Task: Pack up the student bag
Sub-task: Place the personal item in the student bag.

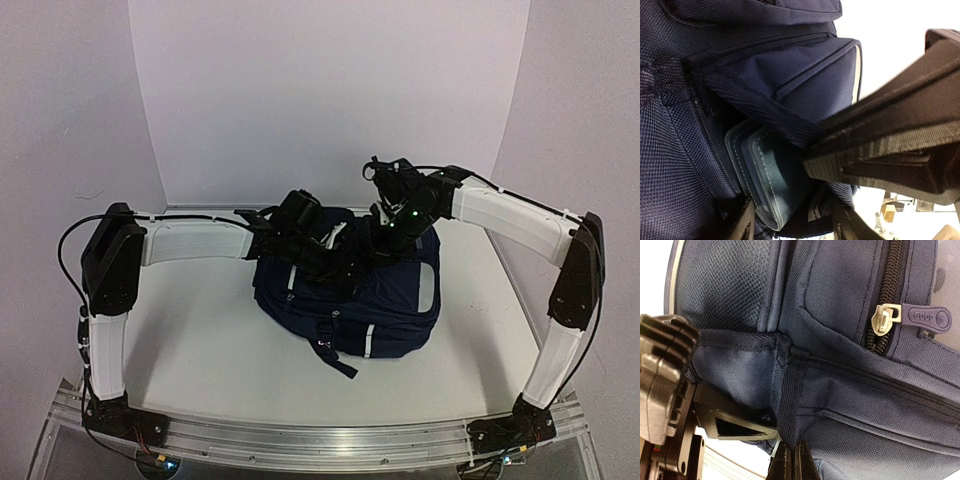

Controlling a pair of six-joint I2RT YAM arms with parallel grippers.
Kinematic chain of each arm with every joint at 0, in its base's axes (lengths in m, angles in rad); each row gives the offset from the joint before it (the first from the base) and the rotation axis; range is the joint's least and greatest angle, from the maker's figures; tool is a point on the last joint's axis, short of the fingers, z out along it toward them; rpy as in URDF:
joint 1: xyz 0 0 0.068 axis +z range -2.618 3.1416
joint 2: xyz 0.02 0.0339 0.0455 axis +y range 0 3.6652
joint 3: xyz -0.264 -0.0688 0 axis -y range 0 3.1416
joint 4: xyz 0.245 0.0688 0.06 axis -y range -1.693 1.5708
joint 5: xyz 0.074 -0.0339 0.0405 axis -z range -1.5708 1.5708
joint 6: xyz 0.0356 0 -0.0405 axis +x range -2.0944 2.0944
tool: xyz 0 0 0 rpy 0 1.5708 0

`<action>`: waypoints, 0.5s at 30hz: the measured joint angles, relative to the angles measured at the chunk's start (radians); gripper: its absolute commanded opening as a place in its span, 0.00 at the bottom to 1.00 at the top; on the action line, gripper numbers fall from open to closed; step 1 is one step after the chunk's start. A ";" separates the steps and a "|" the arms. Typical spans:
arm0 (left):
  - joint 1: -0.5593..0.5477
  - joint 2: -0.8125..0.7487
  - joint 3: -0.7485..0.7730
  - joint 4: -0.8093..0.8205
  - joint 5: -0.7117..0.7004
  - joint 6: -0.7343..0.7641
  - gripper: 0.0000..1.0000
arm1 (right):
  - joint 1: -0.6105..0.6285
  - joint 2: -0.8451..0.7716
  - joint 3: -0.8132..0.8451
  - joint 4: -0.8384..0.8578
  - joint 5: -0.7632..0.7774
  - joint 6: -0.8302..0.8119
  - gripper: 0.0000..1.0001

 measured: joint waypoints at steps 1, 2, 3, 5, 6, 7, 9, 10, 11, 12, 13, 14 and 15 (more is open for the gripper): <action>0.000 0.001 -0.003 0.006 0.000 -0.004 0.56 | 0.000 0.000 0.000 -0.001 0.000 0.002 0.00; 0.000 0.001 -0.008 0.013 0.000 -0.010 0.58 | 0.000 0.000 0.000 -0.001 -0.001 0.004 0.00; 0.000 -0.001 -0.017 0.025 -0.005 -0.016 0.60 | 0.000 0.000 0.000 -0.001 0.000 0.007 0.00; -0.001 -0.012 -0.049 0.058 -0.020 -0.025 0.66 | 0.000 0.000 0.000 -0.001 -0.004 0.013 0.01; -0.003 -0.027 -0.073 0.077 -0.037 -0.030 0.68 | 0.000 0.000 -0.001 -0.001 -0.010 0.017 0.04; -0.005 -0.046 -0.098 0.091 -0.056 -0.034 0.70 | 0.001 0.000 -0.001 0.000 -0.018 0.021 0.12; -0.009 -0.099 -0.145 0.090 -0.103 -0.042 0.72 | 0.003 0.000 -0.003 0.003 -0.028 0.028 0.30; -0.011 -0.132 -0.163 0.081 -0.116 -0.046 0.73 | 0.003 0.000 -0.005 0.014 -0.034 0.033 0.36; -0.014 -0.166 -0.179 0.070 -0.132 -0.048 0.73 | 0.003 0.000 -0.005 0.028 -0.041 0.037 0.39; -0.018 -0.202 -0.191 0.056 -0.151 -0.049 0.74 | 0.003 0.000 -0.005 0.043 -0.051 0.039 0.42; -0.020 -0.238 -0.200 0.044 -0.169 -0.050 0.74 | 0.004 0.000 -0.004 0.055 -0.061 0.036 0.44; -0.023 -0.273 -0.207 0.031 -0.191 -0.051 0.75 | 0.005 0.000 -0.001 0.064 -0.071 0.027 0.45; -0.026 -0.308 -0.212 0.018 -0.213 -0.051 0.76 | 0.005 0.000 0.002 0.070 -0.080 0.015 0.46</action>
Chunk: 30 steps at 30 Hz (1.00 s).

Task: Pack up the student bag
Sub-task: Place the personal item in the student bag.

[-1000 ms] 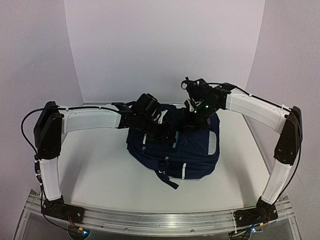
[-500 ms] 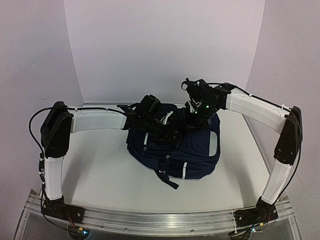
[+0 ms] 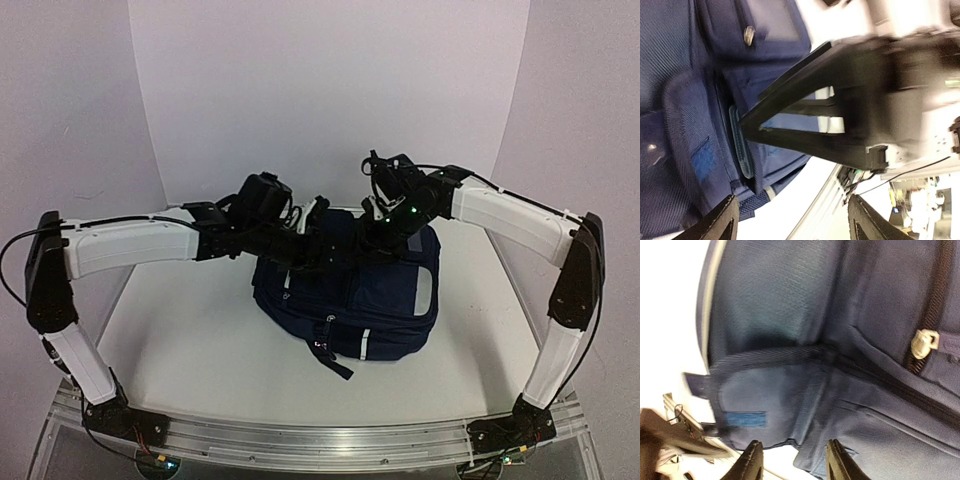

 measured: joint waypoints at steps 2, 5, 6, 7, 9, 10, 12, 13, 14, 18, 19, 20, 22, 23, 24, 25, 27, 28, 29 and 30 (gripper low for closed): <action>-0.003 -0.061 -0.007 -0.021 -0.048 -0.005 0.76 | 0.000 -0.001 0.009 0.009 -0.024 -0.036 0.43; -0.003 -0.118 -0.012 -0.050 -0.125 -0.025 0.73 | -0.012 -0.012 0.012 0.020 -0.076 -0.118 0.29; -0.002 -0.130 -0.018 -0.060 -0.151 -0.036 0.71 | -0.018 -0.023 0.006 0.022 -0.099 -0.151 0.24; -0.002 -0.137 -0.025 -0.068 -0.174 -0.047 0.68 | -0.027 -0.040 -0.008 0.026 -0.122 -0.172 0.19; -0.001 -0.139 -0.033 -0.099 -0.216 -0.067 0.63 | -0.053 -0.081 -0.045 0.028 -0.164 -0.216 0.16; 0.000 -0.137 -0.035 -0.114 -0.231 -0.077 0.62 | -0.068 -0.100 -0.063 0.026 -0.181 -0.234 0.15; 0.001 -0.128 -0.035 -0.158 -0.262 -0.097 0.59 | -0.092 -0.122 -0.092 0.026 -0.215 -0.256 0.14; 0.002 -0.123 -0.035 -0.176 -0.273 -0.105 0.59 | -0.101 -0.125 -0.103 0.027 -0.232 -0.264 0.14; 0.003 -0.116 -0.034 -0.189 -0.281 -0.109 0.58 | -0.104 -0.122 -0.113 0.029 -0.247 -0.266 0.14; 0.009 -0.068 -0.015 -0.235 -0.291 -0.125 0.50 | -0.098 -0.074 -0.145 0.044 -0.311 -0.255 0.13; 0.010 -0.053 -0.007 -0.240 -0.291 -0.129 0.48 | -0.096 -0.056 -0.150 0.055 -0.325 -0.247 0.14; 0.011 -0.037 0.003 -0.247 -0.290 -0.130 0.46 | -0.093 -0.040 -0.152 0.064 -0.334 -0.239 0.14; 0.013 0.002 0.031 -0.257 -0.284 -0.131 0.42 | -0.087 -0.016 -0.156 0.084 -0.344 -0.226 0.14; 0.013 0.018 0.044 -0.261 -0.279 -0.128 0.40 | -0.087 -0.008 -0.160 0.093 -0.344 -0.216 0.14; 0.013 0.032 0.056 -0.264 -0.274 -0.125 0.37 | -0.086 0.000 -0.164 0.101 -0.344 -0.207 0.14; 0.014 0.044 0.067 -0.266 -0.267 -0.121 0.35 | -0.085 0.006 -0.169 0.109 -0.344 -0.203 0.14; 0.015 0.058 0.084 -0.265 -0.250 -0.109 0.31 | -0.085 0.018 -0.184 0.123 -0.343 -0.196 0.15; 0.015 0.061 0.090 -0.265 -0.244 -0.105 0.28 | -0.085 0.021 -0.188 0.126 -0.343 -0.193 0.15; 0.015 0.062 0.096 -0.263 -0.236 -0.098 0.26 | -0.085 0.024 -0.189 0.129 -0.344 -0.192 0.17; 0.015 0.062 0.101 -0.262 -0.226 -0.093 0.24 | -0.085 0.024 -0.189 0.131 -0.344 -0.191 0.19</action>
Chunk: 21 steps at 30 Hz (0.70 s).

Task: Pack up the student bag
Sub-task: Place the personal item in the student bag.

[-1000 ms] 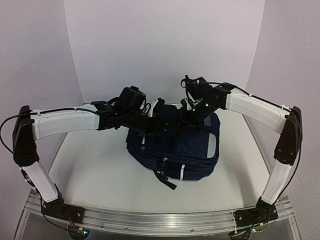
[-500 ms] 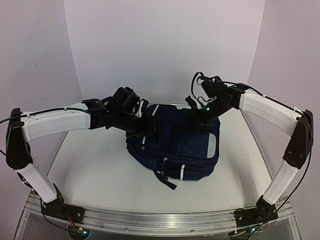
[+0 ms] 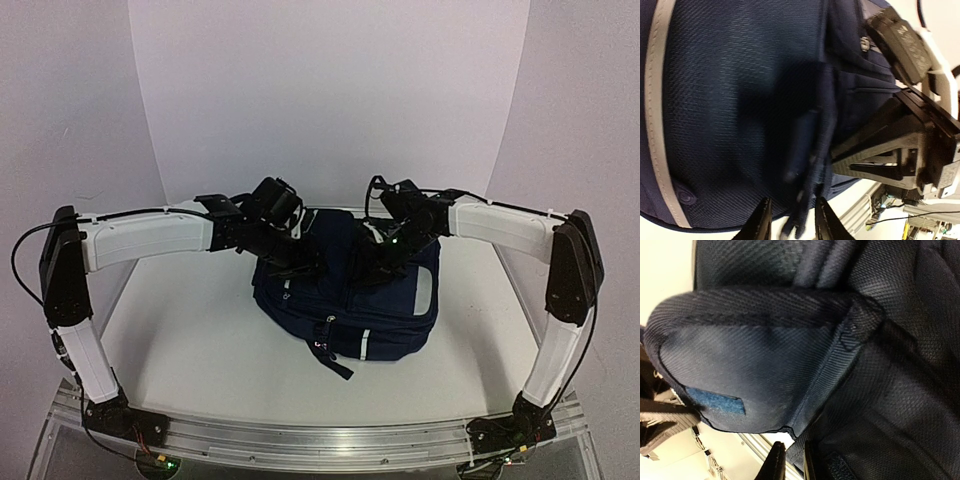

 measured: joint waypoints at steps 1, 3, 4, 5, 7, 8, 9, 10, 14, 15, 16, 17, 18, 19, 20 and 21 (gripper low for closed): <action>0.000 0.000 0.005 0.002 0.009 0.005 0.22 | 0.000 0.000 0.000 0.002 0.000 0.000 0.22; 0.000 0.000 0.011 0.014 0.032 0.019 0.16 | 0.000 0.000 0.003 0.004 -0.006 -0.003 0.28; 0.000 0.000 0.012 0.019 0.041 0.022 0.13 | 0.000 0.000 0.008 0.002 -0.008 -0.005 0.32; 0.000 0.000 0.014 0.022 0.051 0.026 0.10 | 0.000 0.000 0.015 0.000 -0.010 -0.008 0.35; 0.000 0.002 0.023 0.023 0.061 0.037 0.04 | -0.004 -0.007 0.030 -0.005 -0.010 -0.021 0.41; 0.000 0.004 0.031 0.021 0.062 0.044 0.03 | -0.010 -0.018 0.031 -0.011 -0.012 -0.024 0.45; 0.000 0.007 0.042 0.015 0.064 0.048 0.01 | -0.020 -0.033 0.031 -0.025 -0.015 -0.029 0.48; 0.000 0.012 0.055 0.008 0.069 0.051 0.00 | -0.034 -0.048 0.031 -0.039 -0.021 -0.029 0.51; -0.001 0.041 0.103 -0.015 0.096 0.074 0.00 | -0.118 -0.121 0.032 -0.121 -0.044 -0.069 0.63; -0.001 0.043 0.105 -0.016 0.102 0.077 0.00 | -0.139 -0.137 0.033 -0.144 -0.045 -0.083 0.68; -0.001 0.044 0.106 -0.018 0.107 0.082 0.00 | -0.159 -0.153 0.034 -0.168 -0.044 -0.101 0.75; -0.001 0.046 0.108 -0.019 0.112 0.090 0.00 | -0.175 -0.165 0.036 -0.190 -0.042 -0.118 0.82; -0.001 0.047 0.108 -0.019 0.119 0.096 0.00 | -0.192 -0.178 0.038 -0.219 -0.039 -0.147 0.87; -0.001 0.048 0.109 -0.019 0.129 0.103 0.00 | -0.206 -0.189 0.039 -0.244 -0.035 -0.158 0.89; -0.001 0.050 0.110 -0.019 0.135 0.108 0.00 | -0.226 -0.197 0.039 -0.270 -0.031 -0.182 0.90; 0.000 0.052 0.113 -0.020 0.140 0.116 0.00 | -0.249 -0.206 0.038 -0.304 -0.025 -0.207 0.91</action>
